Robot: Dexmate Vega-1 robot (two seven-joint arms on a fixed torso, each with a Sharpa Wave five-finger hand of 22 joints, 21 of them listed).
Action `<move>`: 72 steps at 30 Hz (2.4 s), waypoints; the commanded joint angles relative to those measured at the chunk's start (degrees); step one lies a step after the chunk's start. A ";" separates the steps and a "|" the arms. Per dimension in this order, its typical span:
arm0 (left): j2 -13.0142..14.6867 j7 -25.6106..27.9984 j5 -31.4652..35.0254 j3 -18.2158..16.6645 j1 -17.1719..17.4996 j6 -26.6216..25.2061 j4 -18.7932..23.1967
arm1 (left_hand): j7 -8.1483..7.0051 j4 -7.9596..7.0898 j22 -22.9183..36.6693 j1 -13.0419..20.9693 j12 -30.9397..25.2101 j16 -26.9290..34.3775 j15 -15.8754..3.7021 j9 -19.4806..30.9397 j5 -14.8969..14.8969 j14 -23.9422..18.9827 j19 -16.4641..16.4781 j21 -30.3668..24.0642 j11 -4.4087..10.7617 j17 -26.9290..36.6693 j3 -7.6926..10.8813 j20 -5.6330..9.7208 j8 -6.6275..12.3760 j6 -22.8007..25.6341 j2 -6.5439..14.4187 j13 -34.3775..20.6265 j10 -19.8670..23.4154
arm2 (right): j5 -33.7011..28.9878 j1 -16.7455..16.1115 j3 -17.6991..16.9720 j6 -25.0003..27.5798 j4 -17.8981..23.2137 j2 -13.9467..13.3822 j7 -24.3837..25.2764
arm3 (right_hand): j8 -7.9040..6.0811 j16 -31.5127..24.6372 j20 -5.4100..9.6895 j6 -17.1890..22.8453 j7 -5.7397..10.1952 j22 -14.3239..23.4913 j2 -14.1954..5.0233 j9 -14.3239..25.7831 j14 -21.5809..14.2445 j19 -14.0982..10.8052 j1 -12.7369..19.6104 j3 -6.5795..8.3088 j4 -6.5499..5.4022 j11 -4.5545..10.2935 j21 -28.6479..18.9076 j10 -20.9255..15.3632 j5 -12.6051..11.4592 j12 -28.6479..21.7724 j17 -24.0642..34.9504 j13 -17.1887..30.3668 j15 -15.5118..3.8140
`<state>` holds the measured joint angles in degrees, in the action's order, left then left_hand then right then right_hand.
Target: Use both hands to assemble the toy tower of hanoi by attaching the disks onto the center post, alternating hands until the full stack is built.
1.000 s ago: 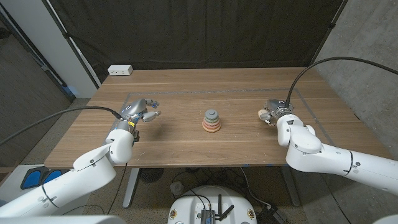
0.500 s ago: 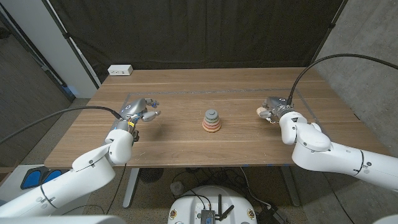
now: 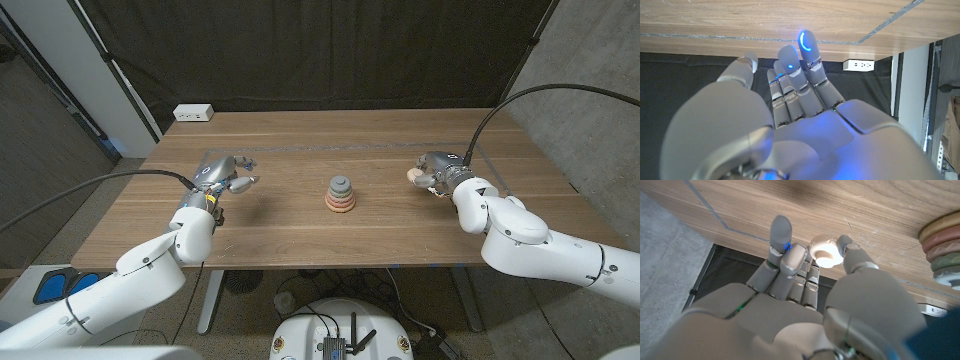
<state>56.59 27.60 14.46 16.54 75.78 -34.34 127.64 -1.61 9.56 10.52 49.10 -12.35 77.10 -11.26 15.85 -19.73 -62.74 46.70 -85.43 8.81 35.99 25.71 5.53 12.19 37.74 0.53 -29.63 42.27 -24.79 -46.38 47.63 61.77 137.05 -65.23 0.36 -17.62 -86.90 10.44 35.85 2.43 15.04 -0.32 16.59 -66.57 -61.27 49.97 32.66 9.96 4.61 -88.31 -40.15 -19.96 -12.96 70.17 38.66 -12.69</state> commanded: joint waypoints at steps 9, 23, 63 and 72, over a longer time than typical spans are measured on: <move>-0.67 0.29 3.53 2.30 -1.30 -1.61 -0.15 | 0.14 0.09 0.18 -0.30 0.12 -0.35 -1.36 0.17 -0.25 -0.35 0.61 -0.09 0.33 -0.04 0.50 6.43 0.04 0.62 -0.11 -0.09 0.48 | -3.55 -3.72 -5.12 -9.72 1.84 -0.94 -4.55 | -0.51 -0.42 2.19 1.58 1.47 0.42 -1.30 0.14 -0.39 -0.52 1.22 0.82 -0.53 2.91 0.18 -3.59 -0.35 -0.21 0.11 0.37 0.21; -0.40 0.74 4.34 2.01 -0.62 0.55 -0.77 | -0.04 0.11 0.22 -0.25 0.15 -0.25 -1.36 0.24 -0.23 -0.52 0.70 -0.26 0.52 -0.03 0.68 6.43 -0.01 0.57 -0.26 -0.13 0.53 | -8.40 -5.61 -7.25 -15.47 1.91 0.95 -7.57 | -0.32 -0.65 2.19 1.18 1.66 0.46 -1.45 0.01 -0.59 -0.52 1.15 1.01 -0.61 3.19 0.37 -3.97 -0.46 0.00 0.26 0.75 0.20; -0.30 0.43 7.14 1.78 0.73 -1.12 0.21 | -0.39 0.06 0.24 -0.34 0.41 -0.01 -1.34 0.43 -0.16 -0.66 0.65 -0.65 0.77 0.48 1.39 6.44 -0.17 0.30 -0.67 -0.27 0.16 | -19.96 -3.70 -9.14 -32.66 -3.15 12.60 -17.39 | -0.04 -0.64 2.21 0.89 1.90 0.76 -1.38 -0.29 -0.85 -0.97 0.84 1.22 -0.64 3.54 0.51 -4.61 -0.59 0.51 0.15 1.41 0.17; 0.24 0.19 7.15 1.37 0.77 0.79 -0.89 | -0.37 0.00 0.26 -0.45 0.46 -0.01 -1.35 0.46 -0.11 -0.68 0.60 -0.74 0.63 0.49 1.44 6.42 -0.16 0.28 -0.71 -0.23 0.01 | -22.03 -2.57 -8.50 -34.47 -4.47 15.36 -19.53 | 0.10 -0.78 2.21 0.70 2.01 0.76 -1.23 -0.38 -0.97 -0.90 0.73 1.23 -0.62 3.58 0.62 -4.81 -0.61 0.63 0.27 1.37 0.18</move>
<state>56.27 28.23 21.20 18.20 76.48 -34.86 127.65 -1.88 9.57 10.52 48.64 -11.98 77.10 -11.67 16.10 -19.73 -63.16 46.80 -85.88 9.31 36.24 26.81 5.43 12.20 38.00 0.07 -29.61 42.36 -44.43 -50.09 38.73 30.26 134.13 -53.19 -16.64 -17.28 -87.13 10.84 35.20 3.08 15.57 -0.32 16.07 -66.76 -61.66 49.97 32.65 9.95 4.32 -87.90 -40.44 -20.40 -12.41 70.16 39.83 -12.49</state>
